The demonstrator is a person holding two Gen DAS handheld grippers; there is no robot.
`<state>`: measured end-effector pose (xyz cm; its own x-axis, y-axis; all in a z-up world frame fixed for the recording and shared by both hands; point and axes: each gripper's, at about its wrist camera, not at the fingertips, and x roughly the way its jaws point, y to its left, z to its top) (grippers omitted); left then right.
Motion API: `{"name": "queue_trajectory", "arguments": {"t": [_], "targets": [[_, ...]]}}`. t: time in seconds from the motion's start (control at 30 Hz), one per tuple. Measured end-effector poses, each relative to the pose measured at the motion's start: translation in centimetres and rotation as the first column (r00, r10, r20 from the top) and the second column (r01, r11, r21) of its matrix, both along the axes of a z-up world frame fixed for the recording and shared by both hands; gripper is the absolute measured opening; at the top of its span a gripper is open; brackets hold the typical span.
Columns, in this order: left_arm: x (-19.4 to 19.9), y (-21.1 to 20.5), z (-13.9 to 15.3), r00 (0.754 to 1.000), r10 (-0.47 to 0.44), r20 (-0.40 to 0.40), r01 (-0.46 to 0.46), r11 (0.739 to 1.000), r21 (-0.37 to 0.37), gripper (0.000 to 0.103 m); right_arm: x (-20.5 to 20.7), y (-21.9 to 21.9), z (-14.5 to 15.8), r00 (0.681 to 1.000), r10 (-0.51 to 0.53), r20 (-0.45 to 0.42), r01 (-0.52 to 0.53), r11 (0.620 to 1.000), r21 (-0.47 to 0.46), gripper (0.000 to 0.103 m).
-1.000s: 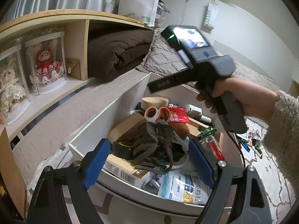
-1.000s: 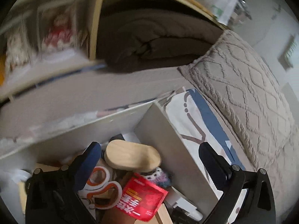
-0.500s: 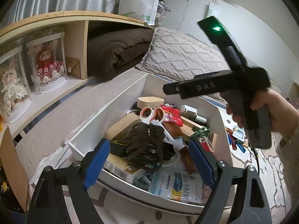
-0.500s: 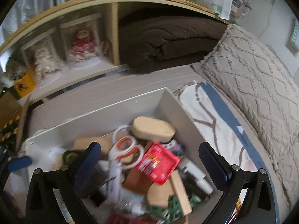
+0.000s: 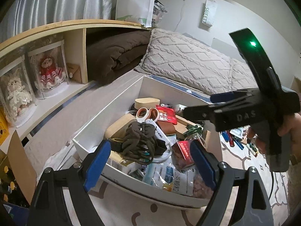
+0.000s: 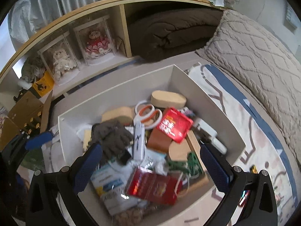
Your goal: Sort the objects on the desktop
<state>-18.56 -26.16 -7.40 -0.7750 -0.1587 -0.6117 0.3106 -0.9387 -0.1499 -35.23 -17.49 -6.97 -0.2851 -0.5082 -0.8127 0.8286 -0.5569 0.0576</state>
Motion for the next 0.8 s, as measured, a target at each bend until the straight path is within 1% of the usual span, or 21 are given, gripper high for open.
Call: {"name": "queue_trajectory", "arguments": {"t": [0.07,0.13,0.23,0.3,0.33,0.57,0.7,0.8], "targets": [[0.3,0.4,0.2,1.000,-0.004,0.001,0.004,1.000,-0.004,0.089,0.5,0.9,0.3,1.000,-0.014,-0.011,0.014,1.000,0.004,0.103],[0.6,0.7,0.5,1.000,-0.001,0.001,0.001,1.000,-0.010,0.095,1.3,1.8,0.8,0.999,-0.031,-0.044,0.032,0.999,0.012,0.103],[1.1,1.2,1.0,1.000,-0.002,-0.003,0.002,1.000,-0.011,0.097,2.3,3.5,1.5,0.996,-0.064,-0.057,0.063,0.998,-0.013,0.103],[1.4,1.6,1.4,1.000,-0.001,-0.005,0.001,1.000,-0.018,0.100,2.9,4.7,1.9,0.995,-0.081,-0.054,0.079,0.996,-0.030,0.103],[1.5,1.9,1.6,1.000,0.000,-0.008,-0.001,1.000,-0.022,0.103,3.4,5.3,2.1,0.994,-0.090,-0.064,0.088,0.995,-0.038,0.103],[2.3,3.6,2.9,1.000,-0.009,-0.015,0.009,0.999,-0.031,0.103,6.2,8.7,3.5,0.983,-0.145,-0.109,0.138,0.988,-0.067,0.103],[2.9,4.8,3.6,1.000,-0.021,-0.022,0.021,0.999,-0.037,0.103,7.6,10.8,4.1,0.970,-0.195,-0.146,0.187,0.980,-0.063,0.103],[3.3,5.8,3.9,0.999,-0.039,-0.028,0.038,0.999,-0.034,0.103,8.6,12.3,4.5,0.962,-0.228,-0.147,0.220,0.973,-0.070,0.103]]}}
